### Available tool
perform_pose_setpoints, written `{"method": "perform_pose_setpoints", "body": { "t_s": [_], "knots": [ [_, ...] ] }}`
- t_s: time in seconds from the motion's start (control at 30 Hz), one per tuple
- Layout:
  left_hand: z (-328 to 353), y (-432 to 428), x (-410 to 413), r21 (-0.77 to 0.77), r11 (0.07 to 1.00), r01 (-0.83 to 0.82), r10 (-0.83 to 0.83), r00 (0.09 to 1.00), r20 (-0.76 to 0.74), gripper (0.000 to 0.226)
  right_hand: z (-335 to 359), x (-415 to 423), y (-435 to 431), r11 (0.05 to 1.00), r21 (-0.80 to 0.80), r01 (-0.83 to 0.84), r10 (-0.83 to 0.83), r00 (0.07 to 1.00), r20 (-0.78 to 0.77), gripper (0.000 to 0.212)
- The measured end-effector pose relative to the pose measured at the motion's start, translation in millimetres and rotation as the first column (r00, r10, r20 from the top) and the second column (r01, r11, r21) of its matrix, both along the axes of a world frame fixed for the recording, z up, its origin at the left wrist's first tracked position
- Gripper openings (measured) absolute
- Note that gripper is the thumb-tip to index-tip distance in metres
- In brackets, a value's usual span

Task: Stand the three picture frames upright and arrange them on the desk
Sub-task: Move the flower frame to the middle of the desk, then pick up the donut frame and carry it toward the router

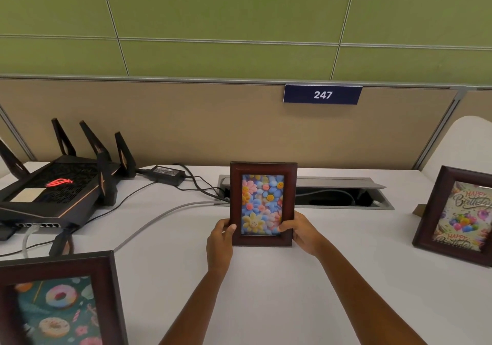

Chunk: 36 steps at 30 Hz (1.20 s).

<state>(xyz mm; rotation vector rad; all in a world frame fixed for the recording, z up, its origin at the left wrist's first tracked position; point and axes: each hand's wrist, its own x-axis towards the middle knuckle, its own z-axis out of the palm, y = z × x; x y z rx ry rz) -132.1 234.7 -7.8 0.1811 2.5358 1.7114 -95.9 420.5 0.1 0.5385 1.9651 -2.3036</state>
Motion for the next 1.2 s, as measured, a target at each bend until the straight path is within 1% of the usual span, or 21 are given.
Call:
{"method": "perform_pose_setpoints", "body": {
  "t_s": [0.1,0.2,0.3,0.4,0.43,0.5,0.57,0.67,0.73,0.77,0.83,0.87,0.9,0.93,0.97,1.03,1.07,1.1,1.13,1.17,1.2],
  "knots": [
    [-0.4,1.0,0.8,-0.001,1.000,-0.004,0.004,1.000,0.011,0.034,1.0,-0.6,-0.7,1.000,0.012,0.016,-0.016,1.000,-0.002,0.039],
    [-0.7,1.4,3.1,-0.007,1.000,-0.011,0.011,1.000,0.013,0.034,-1.5,1.3,-4.6,0.997,0.065,0.046,-0.047,0.999,0.009,0.042],
    [-3.6,-0.3,9.5,-0.011,1.000,-0.007,0.007,1.000,0.023,0.034,-8.6,9.0,-11.2,0.985,0.154,0.080,-0.083,0.996,0.014,0.052],
    [-9.0,-5.9,20.9,0.004,1.000,0.030,-0.030,0.999,0.035,0.044,-14.9,19.6,-17.4,0.961,0.230,0.152,-0.151,0.988,-0.022,0.062],
    [-11.6,-8.5,25.2,-0.055,0.998,0.044,-0.043,0.999,0.015,0.049,-15.7,23.5,-19.5,0.951,0.257,0.170,-0.168,0.985,-0.029,0.064],
    [-17.7,-13.6,35.8,-0.249,0.967,0.052,-0.067,0.996,-0.051,0.056,-17.1,31.8,-23.7,0.930,0.309,0.198,-0.198,0.980,-0.031,0.069],
    [-23.1,-18.7,46.6,-0.398,0.917,0.039,-0.078,0.994,-0.082,0.058,-18.8,41.1,-28.1,0.894,0.386,0.229,-0.243,0.970,-0.013,0.074],
    [-29.1,-25.2,63.4,-0.561,0.826,0.052,-0.116,0.990,-0.080,0.059,-20.3,58.6,-35.8,0.832,0.476,0.286,-0.324,0.946,-0.001,0.073],
    [-33.3,-29.3,72.9,-0.628,0.773,0.085,-0.181,0.979,-0.091,0.057,-21.6,72.7,-43.0,0.797,0.529,0.292,-0.337,0.942,-0.013,0.071],
    [-32.4,-33.6,79.9,-0.637,0.765,0.092,-0.200,0.975,-0.100,0.056,-21.2,81.4,-48.3,0.778,0.559,0.287,-0.334,0.942,-0.018,0.070],
    [-28.0,-38.8,90.2,-0.669,0.741,0.060,-0.228,0.959,-0.168,0.054,-25.7,94.1,-55.1,0.738,0.621,0.263,-0.321,0.947,-0.020,0.067],
    [-22.3,-40.4,95.5,-0.681,0.730,0.056,-0.252,0.948,-0.194,0.057,-28.6,100.7,-59.5,0.702,0.671,0.238,-0.312,0.950,-0.011,0.064],
    [-15.7,-43.6,101.1,-0.680,0.726,0.101,-0.279,0.947,-0.157,0.063,-30.4,108.3,-65.6,0.643,0.738,0.205,-0.304,0.953,0.000,0.061],
    [-12.8,-47.3,106.4,-0.685,0.724,0.087,-0.285,0.941,-0.182,0.065,-33.4,115.7,-72.3,0.561,0.811,0.166,-0.300,0.954,0.012,0.057],
    [-10.9,-51.7,112.4,-0.703,0.705,0.097,-0.305,0.936,-0.177,0.062,-36.5,123.1,-79.8,0.468,0.874,0.128,-0.300,0.954,0.021,0.053],
    [-13.1,-62.5,121.6,-0.752,0.656,0.064,-0.367,0.897,-0.245,0.056,-40.7,136.9,-95.1,0.311,0.949,0.059,-0.294,0.955,0.037,0.049],
    [-12.9,-68.1,123.6,-0.767,0.638,0.063,-0.391,0.885,-0.252,0.059,-41.2,142.1,-102.3,0.265,0.964,0.034,-0.286,0.957,0.045,0.048],
    [-8.9,-74.7,125.7,-0.798,0.592,0.108,-0.412,0.892,-0.185,0.069,-40.8,146.5,-108.9,0.240,0.971,0.017,-0.277,0.960,0.052,0.048],
    [-9.4,-80.4,129.4,-0.834,0.545,0.087,-0.421,0.889,-0.182,0.080,-40.3,150.4,-115.1,0.229,0.973,0.006,-0.269,0.961,0.057,0.047],
    [-11.5,-86.6,134.8,-0.850,0.523,0.060,-0.432,0.879,-0.203,0.085,-39.7,153.8,-121.1,0.222,0.975,0.000,-0.263,0.963,0.060,0.047],
    [-13.3,-91.4,138.3,-0.836,0.546,0.060,-0.434,0.873,-0.221,0.085,-39.2,156.7,-127.3,0.214,0.977,-0.005,-0.260,0.964,0.062,0.047]
  ]
}}
